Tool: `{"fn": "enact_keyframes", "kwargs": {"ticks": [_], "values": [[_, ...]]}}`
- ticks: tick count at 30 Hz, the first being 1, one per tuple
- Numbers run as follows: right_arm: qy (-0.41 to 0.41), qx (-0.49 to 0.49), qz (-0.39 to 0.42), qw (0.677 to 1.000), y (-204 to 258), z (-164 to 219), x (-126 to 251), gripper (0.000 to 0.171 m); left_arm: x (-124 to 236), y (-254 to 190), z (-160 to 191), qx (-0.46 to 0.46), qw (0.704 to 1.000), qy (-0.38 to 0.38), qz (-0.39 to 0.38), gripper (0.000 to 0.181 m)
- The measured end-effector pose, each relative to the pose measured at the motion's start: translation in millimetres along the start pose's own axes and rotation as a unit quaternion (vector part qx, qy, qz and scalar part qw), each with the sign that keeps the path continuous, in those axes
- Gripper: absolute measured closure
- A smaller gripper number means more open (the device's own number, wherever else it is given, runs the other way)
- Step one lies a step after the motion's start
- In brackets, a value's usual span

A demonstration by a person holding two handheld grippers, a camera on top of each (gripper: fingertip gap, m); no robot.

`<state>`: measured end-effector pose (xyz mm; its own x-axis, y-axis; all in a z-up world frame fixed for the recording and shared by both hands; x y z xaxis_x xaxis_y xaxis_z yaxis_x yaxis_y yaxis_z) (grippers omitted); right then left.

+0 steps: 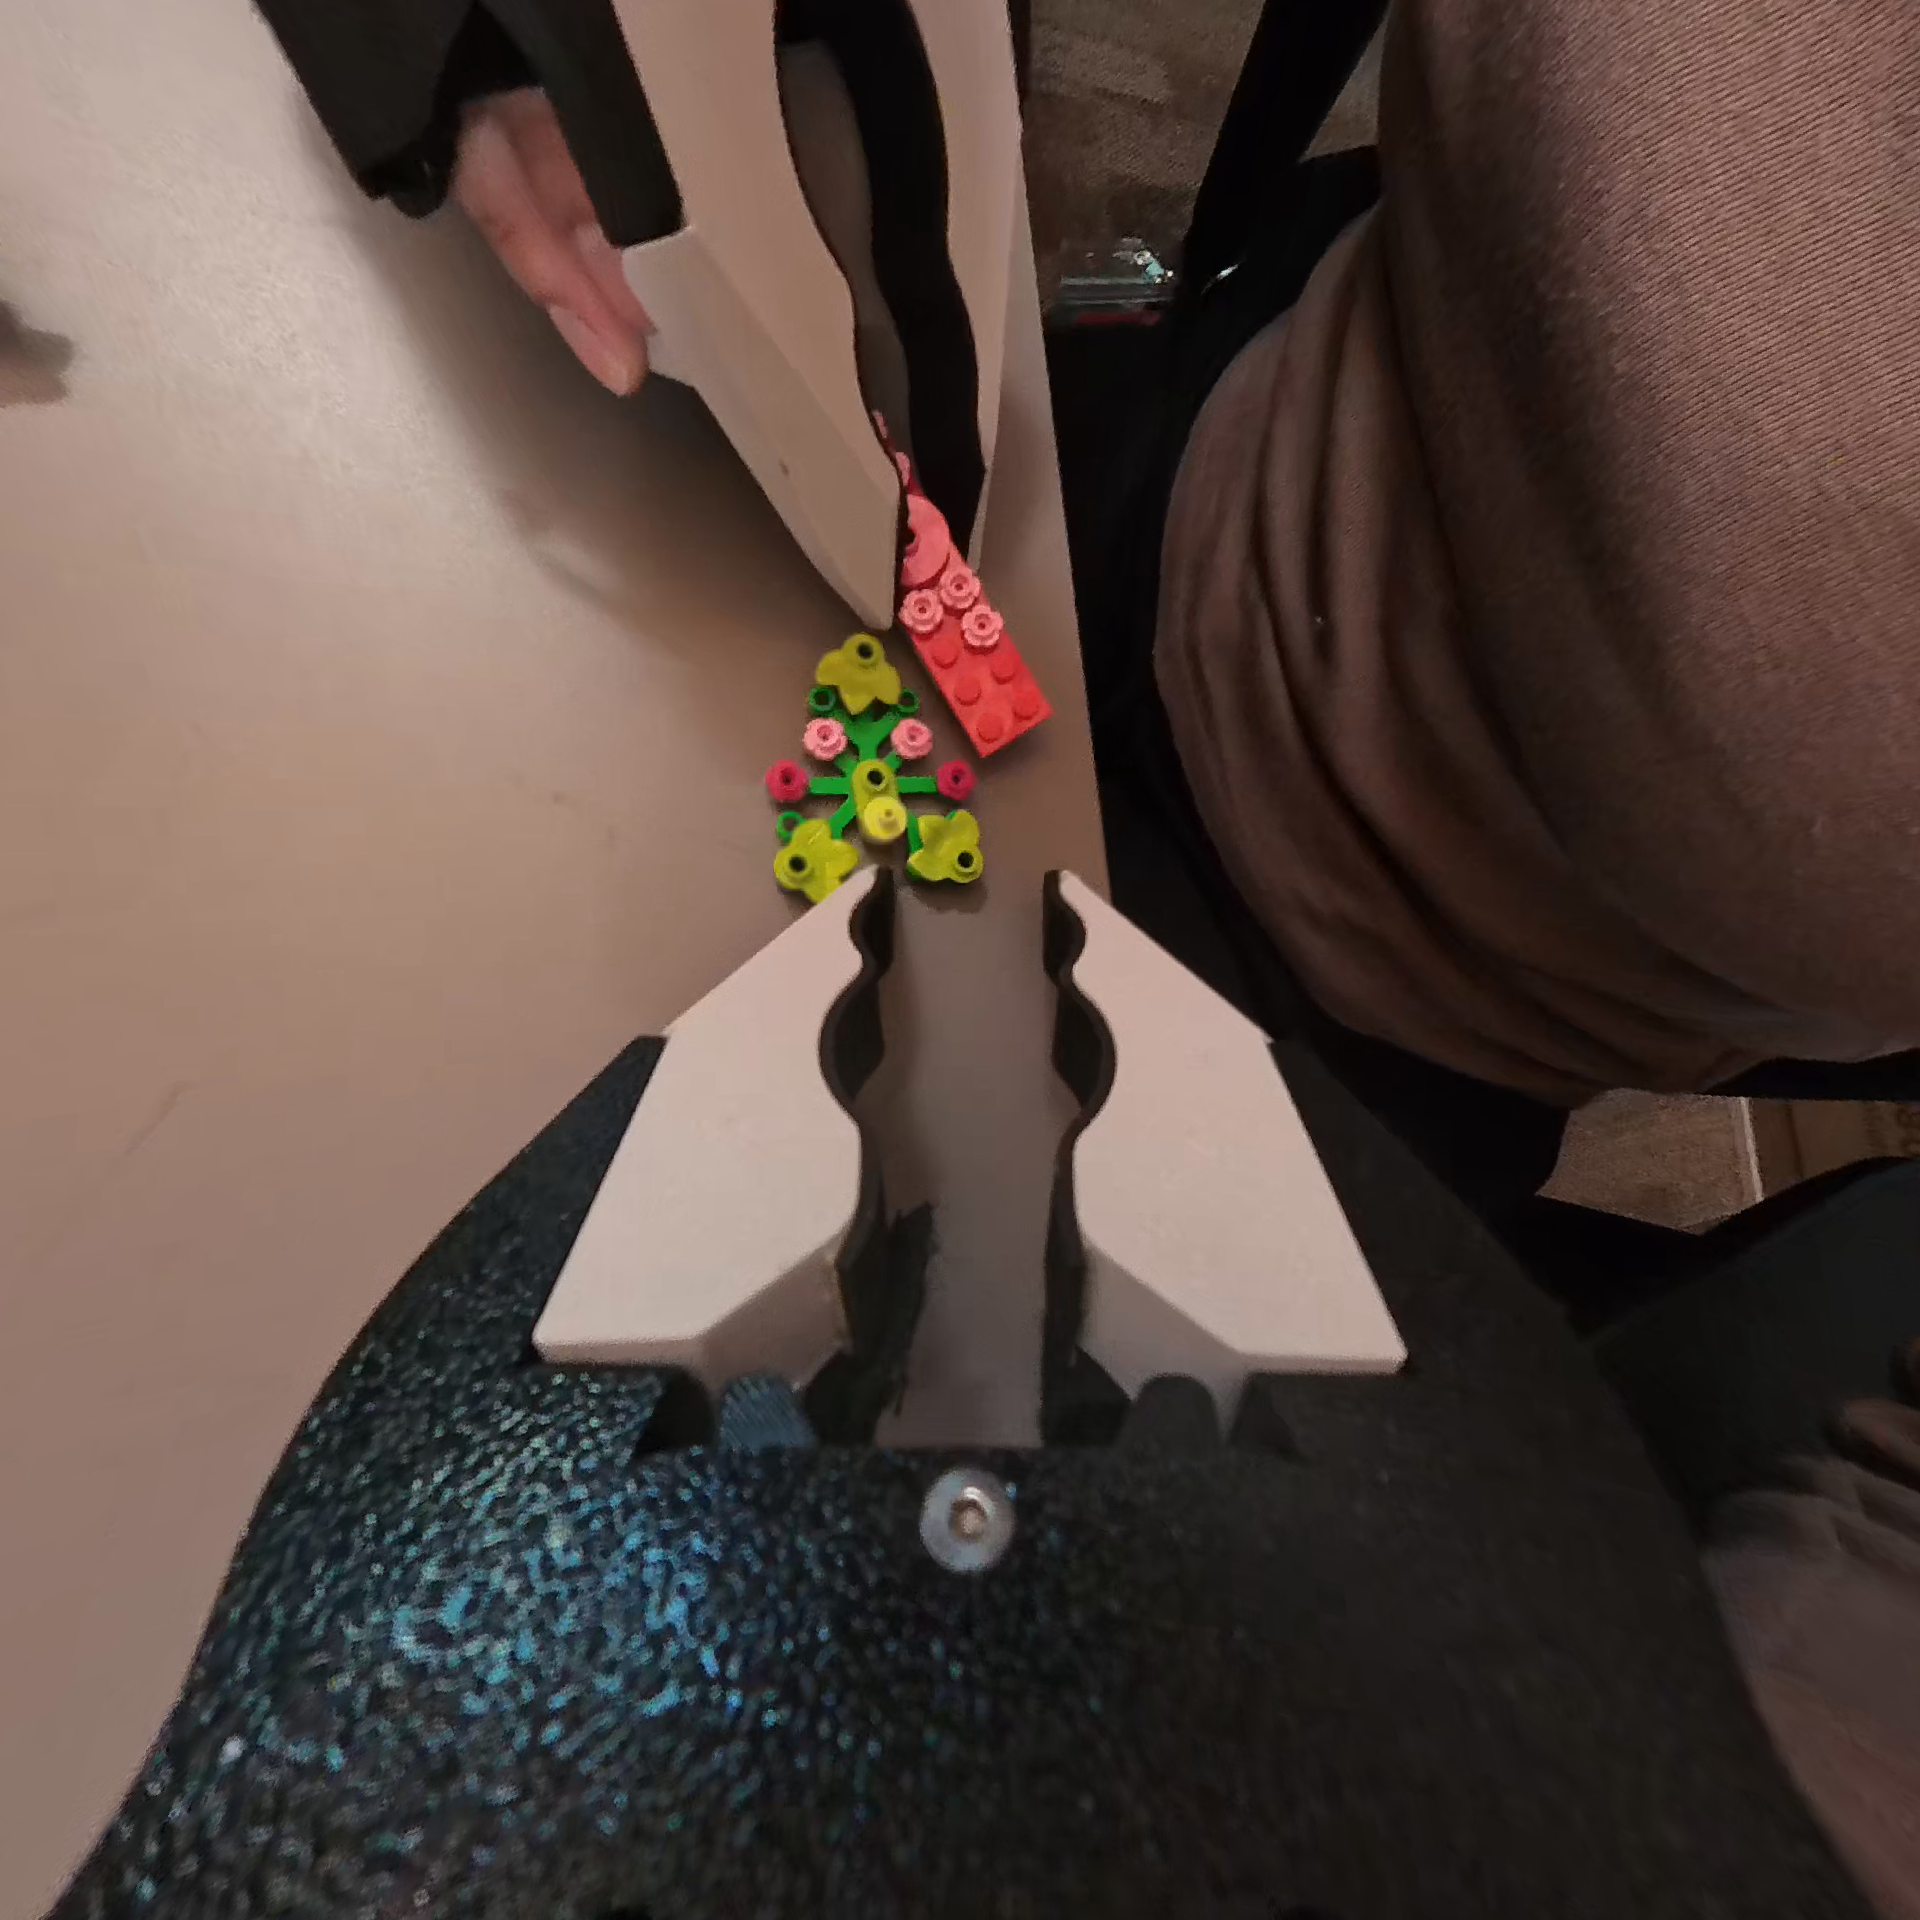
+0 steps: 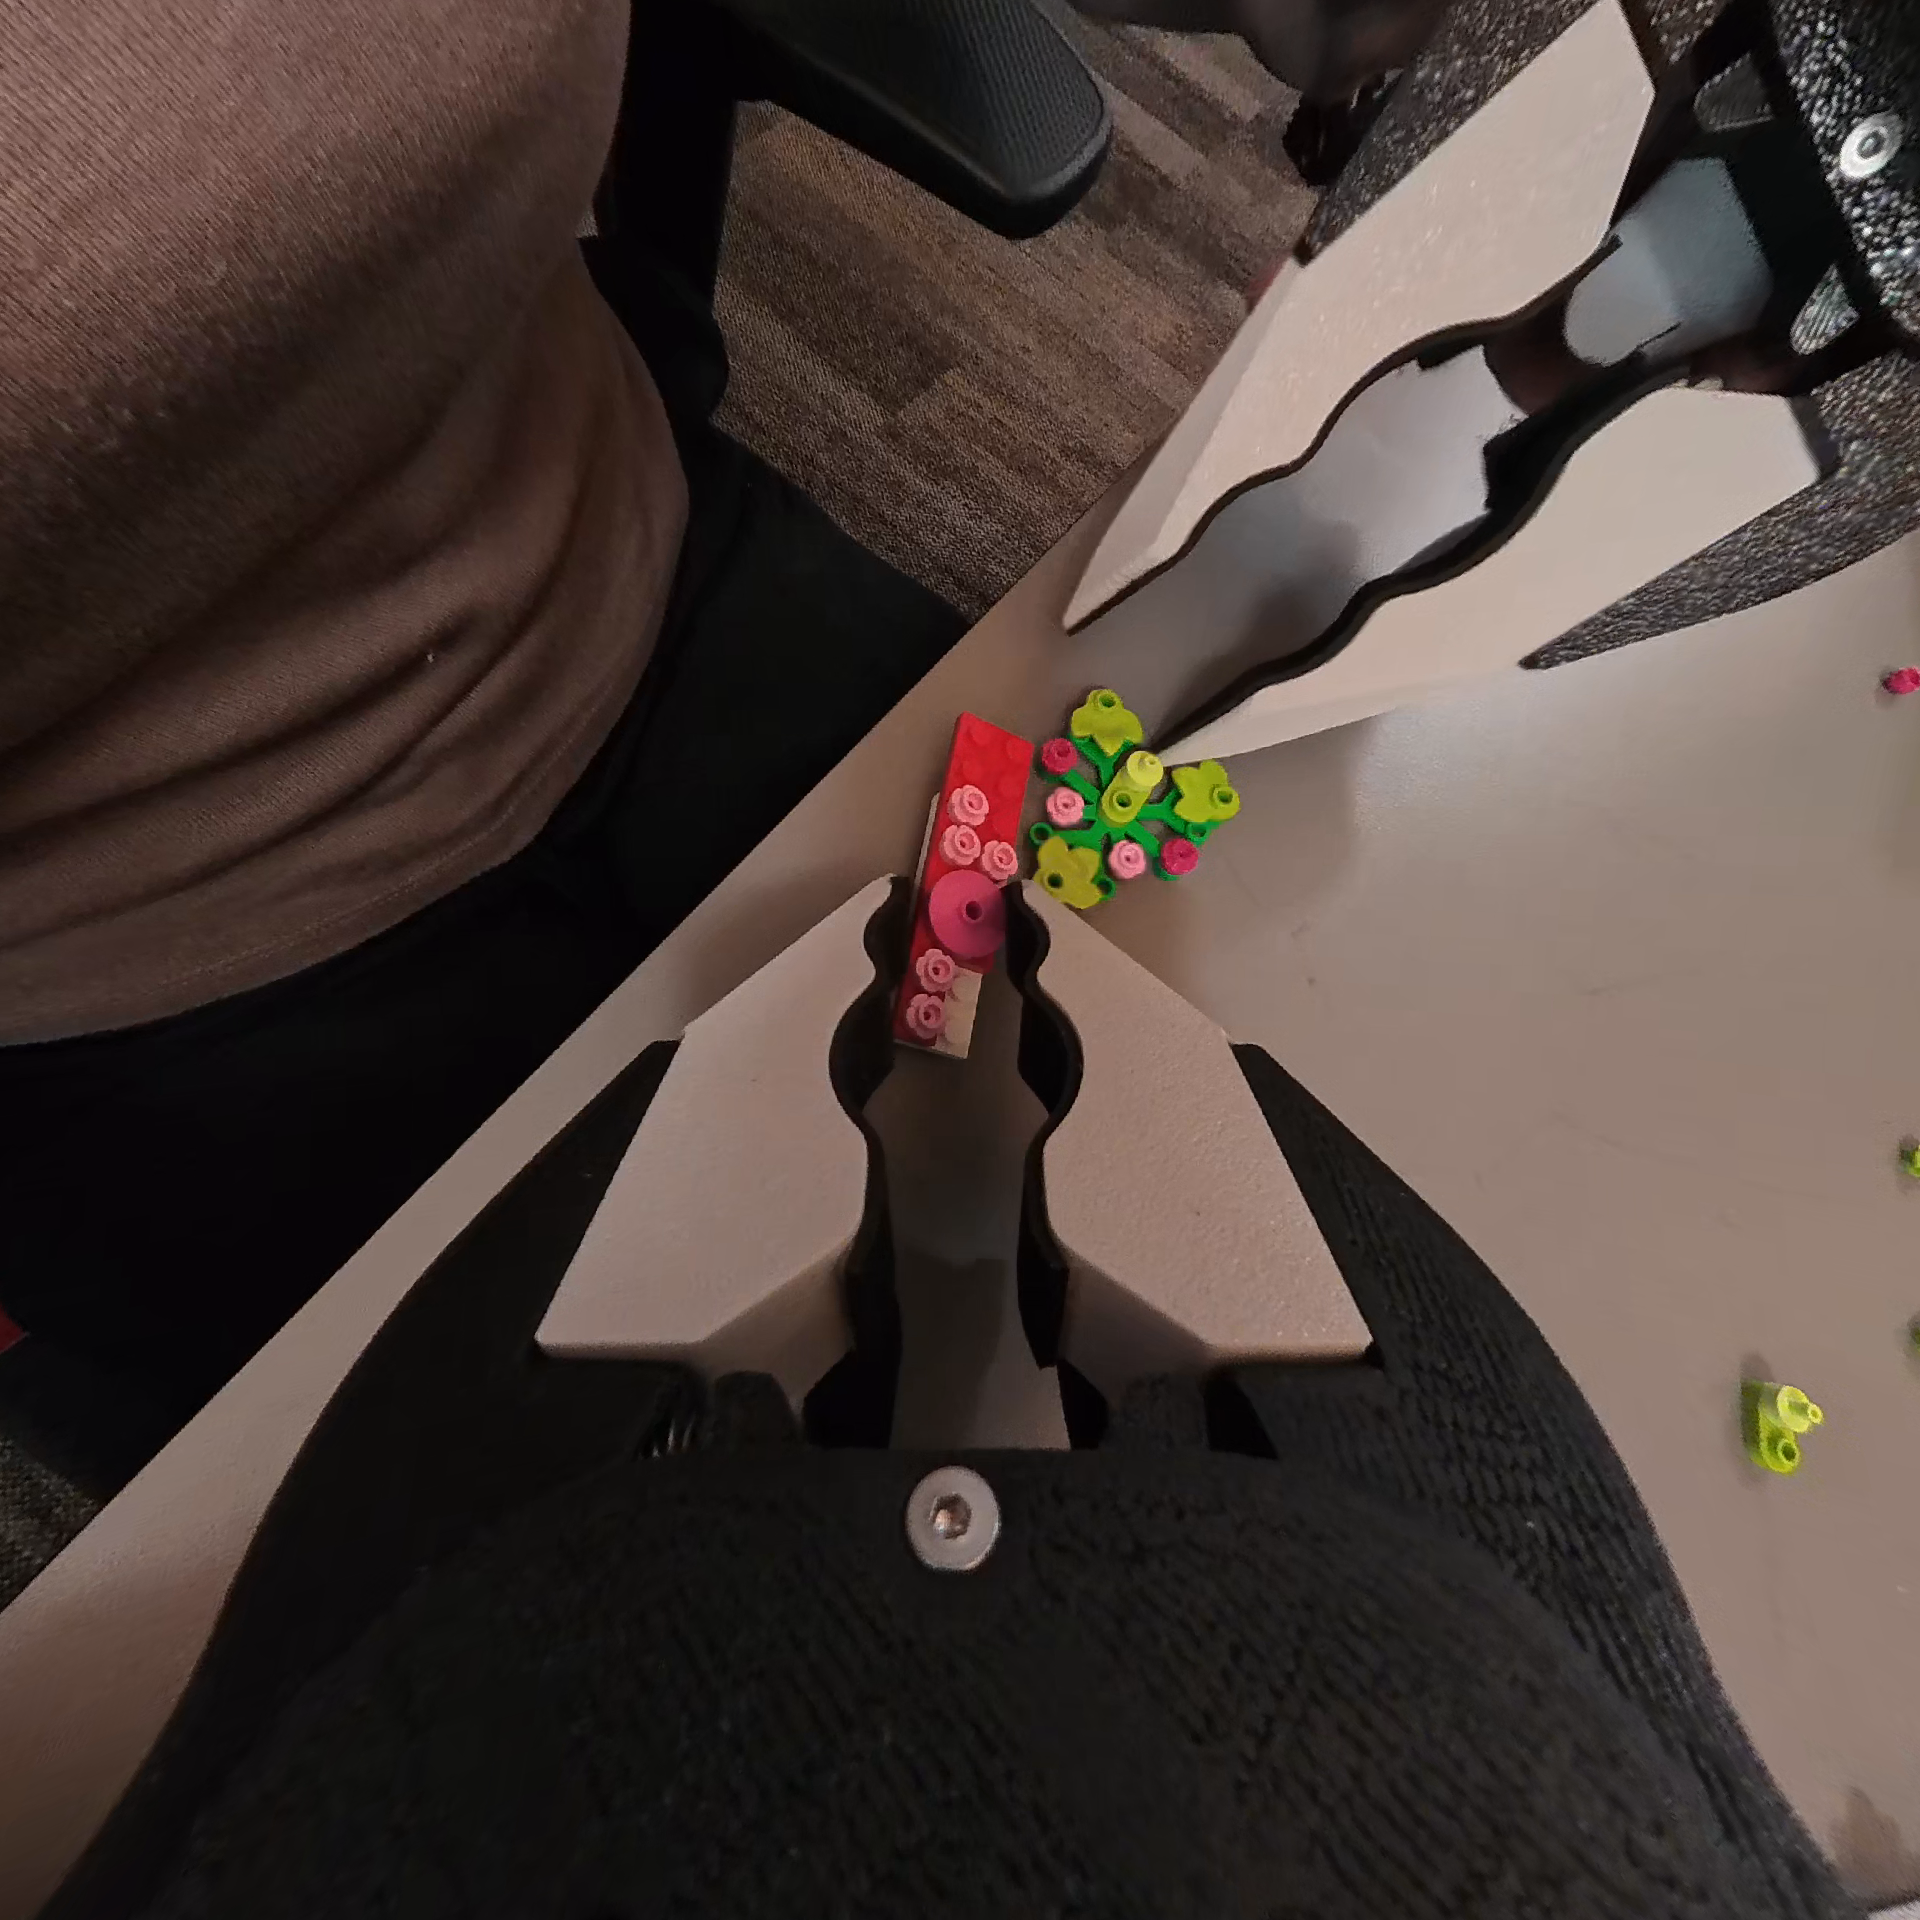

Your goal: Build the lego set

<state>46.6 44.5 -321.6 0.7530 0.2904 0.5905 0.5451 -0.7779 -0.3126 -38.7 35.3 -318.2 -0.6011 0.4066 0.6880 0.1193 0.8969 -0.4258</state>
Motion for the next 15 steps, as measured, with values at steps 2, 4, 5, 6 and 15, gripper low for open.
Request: {"fn": "enact_keyframes", "kwargs": {"ticks": [2, 4, 5, 6, 15], "values": [[0.000, 0.001, 0.000, 1.000, 0.1, 0.0, 0.0, 0.154, 3.6, 1.3, 1.7, 0.009, 1.000, -0.001, -0.007, 0.154], [0.001, 0.000, -0.001, 1.000, 0.3, 0.1, 0.3, 0.154, 8.0, 2.0, 1.9, 0.015, 1.000, -0.007, -0.018, 0.154], [0.002, 0.001, -0.001, 1.000, 0.3, 0.3, 0.5, 0.154, 10.5, 2.3, 1.1, 0.016, 0.999, -0.012, -0.028, 0.153], [0.002, 0.001, 0.000, 1.000, 0.0, 0.6, 0.9, 0.154, 12.7, 2.3, 0.3, 0.018, 0.999, -0.017, -0.038, 0.153], [0.026, -0.010, 0.011, 1.000, -4.3, 11.8, 13.4, 0.154, 3.1, -7.4, 0.4, 0.045, 0.989, -0.065, -0.123, 0.145]]}}
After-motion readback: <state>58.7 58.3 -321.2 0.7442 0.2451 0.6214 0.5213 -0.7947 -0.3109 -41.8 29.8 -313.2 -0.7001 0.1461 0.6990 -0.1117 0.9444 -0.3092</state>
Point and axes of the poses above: each gripper's, where its closed fingertips meet, x back along the fingers, z out of its underside, y = z × x across the jaws, the point moved 3 cm from there along x, back along the fingers, and after that the axes turned 11 degrees about z, right-handed, at the moved point
